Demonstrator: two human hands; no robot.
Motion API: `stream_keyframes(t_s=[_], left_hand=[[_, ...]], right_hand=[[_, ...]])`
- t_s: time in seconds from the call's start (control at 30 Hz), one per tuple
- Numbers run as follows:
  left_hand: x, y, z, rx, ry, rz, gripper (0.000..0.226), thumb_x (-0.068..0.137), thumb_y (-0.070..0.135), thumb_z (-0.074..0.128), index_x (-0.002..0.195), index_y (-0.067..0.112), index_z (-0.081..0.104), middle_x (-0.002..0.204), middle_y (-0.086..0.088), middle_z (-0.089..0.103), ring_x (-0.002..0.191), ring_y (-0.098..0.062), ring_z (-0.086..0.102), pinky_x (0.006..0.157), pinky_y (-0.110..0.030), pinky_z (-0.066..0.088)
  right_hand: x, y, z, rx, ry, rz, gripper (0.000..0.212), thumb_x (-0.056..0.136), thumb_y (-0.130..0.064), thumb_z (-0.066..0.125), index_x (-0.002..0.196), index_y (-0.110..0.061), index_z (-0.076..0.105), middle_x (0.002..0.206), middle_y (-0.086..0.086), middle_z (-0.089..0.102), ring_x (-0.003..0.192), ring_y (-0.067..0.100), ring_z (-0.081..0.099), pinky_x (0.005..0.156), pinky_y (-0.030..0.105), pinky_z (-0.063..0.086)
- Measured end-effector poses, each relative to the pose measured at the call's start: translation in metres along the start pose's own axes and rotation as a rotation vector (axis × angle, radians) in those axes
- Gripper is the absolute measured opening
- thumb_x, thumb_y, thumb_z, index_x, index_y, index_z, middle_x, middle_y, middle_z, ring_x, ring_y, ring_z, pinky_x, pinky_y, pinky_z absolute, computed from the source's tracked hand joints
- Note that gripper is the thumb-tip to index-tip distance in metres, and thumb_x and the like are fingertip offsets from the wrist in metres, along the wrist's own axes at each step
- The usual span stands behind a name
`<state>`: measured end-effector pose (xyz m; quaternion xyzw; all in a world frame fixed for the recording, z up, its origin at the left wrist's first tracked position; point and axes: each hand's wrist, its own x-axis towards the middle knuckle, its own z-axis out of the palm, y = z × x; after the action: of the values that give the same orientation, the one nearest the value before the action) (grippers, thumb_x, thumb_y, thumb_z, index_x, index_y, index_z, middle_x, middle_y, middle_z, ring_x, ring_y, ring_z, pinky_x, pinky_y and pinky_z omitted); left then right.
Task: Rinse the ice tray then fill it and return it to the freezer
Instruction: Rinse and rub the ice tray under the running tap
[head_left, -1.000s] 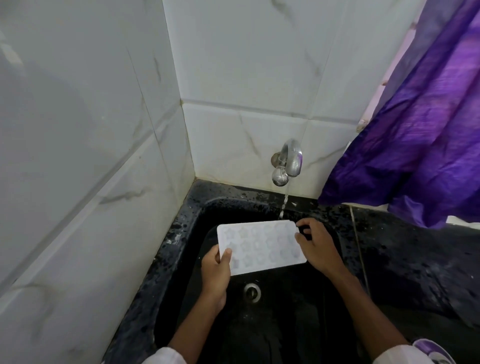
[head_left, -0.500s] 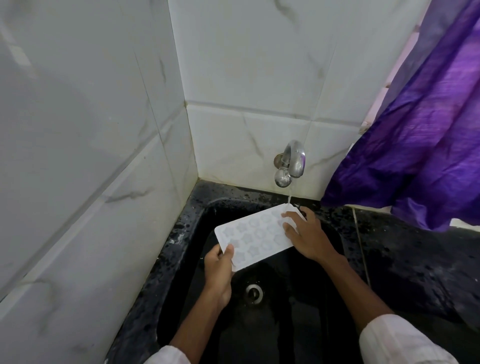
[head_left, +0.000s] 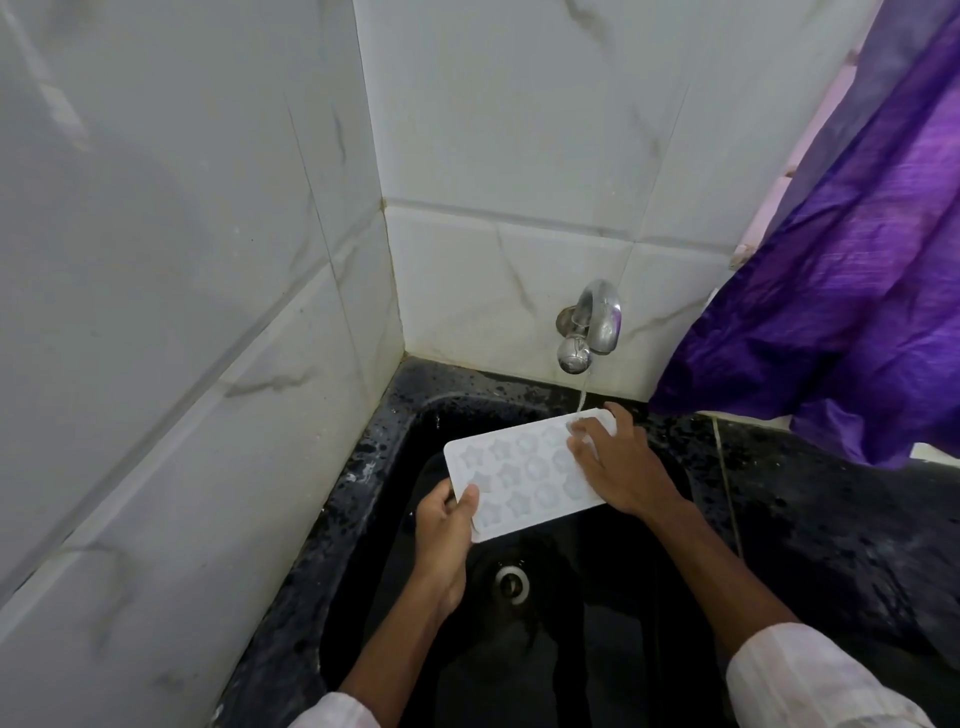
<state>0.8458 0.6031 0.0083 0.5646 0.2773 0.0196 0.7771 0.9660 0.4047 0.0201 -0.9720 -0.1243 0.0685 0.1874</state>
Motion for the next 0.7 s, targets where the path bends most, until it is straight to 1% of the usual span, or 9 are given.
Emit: stream_keyframes(t_s=[0.13,0.27,0.37,0.47,0.6,0.7], left_hand=[[-0.001,0.000,0.001,-0.010,0.006,-0.005,0.018,0.103,0.010,0.051,0.108,0.015,0.067,0.105,-0.007,0.077,0.099,-0.027,0.073,0.089,-0.048,0.058],[-0.002,0.000,0.001,-0.014,0.010,-0.013,0.018,0.103,0.010,0.051,0.106,0.017,0.068,0.105,-0.007,0.077,0.099,-0.027,0.073,0.089,-0.049,0.058],[-0.003,0.000,0.002,-0.013,0.006,-0.017,0.017,0.103,0.011,0.052,0.106,0.016,0.068,0.105,-0.007,0.077,0.098,-0.027,0.074,0.090,-0.050,0.058],[-0.003,0.001,0.003,-0.021,0.003,-0.016,0.016,0.102,0.011,0.052,0.108,0.013,0.067,0.105,-0.008,0.077,0.098,-0.027,0.074,0.091,-0.051,0.057],[-0.003,0.002,0.002,-0.027,0.003,-0.017,0.017,0.102,0.011,0.052,0.108,0.012,0.068,0.104,-0.008,0.077,0.098,-0.027,0.074,0.090,-0.050,0.058],[-0.003,0.002,0.002,-0.029,0.003,-0.017,0.017,0.102,0.010,0.052,0.108,0.012,0.068,0.104,-0.008,0.077,0.098,-0.027,0.074,0.090,-0.049,0.058]], right_hand=[[-0.003,0.004,-0.001,0.042,-0.036,-0.011,0.038,0.104,-0.049,0.036,0.138,-0.039,0.049,0.160,0.005,0.013,0.138,0.035,0.029,0.107,0.049,0.037],[-0.002,0.010,0.000,0.059,-0.020,-0.033,0.035,0.101,-0.051,0.041,0.130,-0.035,0.052,0.157,0.002,0.018,0.137,0.031,0.033,0.105,0.045,0.040],[-0.002,0.010,0.000,0.038,-0.013,-0.036,0.037,0.102,-0.050,0.040,0.133,-0.033,0.050,0.158,0.003,0.018,0.136,0.032,0.034,0.103,0.046,0.041],[-0.005,0.008,-0.001,0.019,-0.008,-0.033,0.039,0.104,-0.048,0.037,0.139,-0.035,0.047,0.159,0.003,0.015,0.136,0.034,0.032,0.103,0.049,0.041],[-0.005,0.008,-0.003,0.051,-0.025,-0.033,0.037,0.103,-0.048,0.038,0.136,-0.037,0.050,0.159,0.003,0.015,0.138,0.033,0.031,0.105,0.049,0.039],[-0.004,0.007,-0.004,0.053,-0.036,-0.031,0.039,0.103,-0.049,0.039,0.136,-0.032,0.049,0.160,0.003,0.016,0.140,0.033,0.031,0.107,0.049,0.038]])
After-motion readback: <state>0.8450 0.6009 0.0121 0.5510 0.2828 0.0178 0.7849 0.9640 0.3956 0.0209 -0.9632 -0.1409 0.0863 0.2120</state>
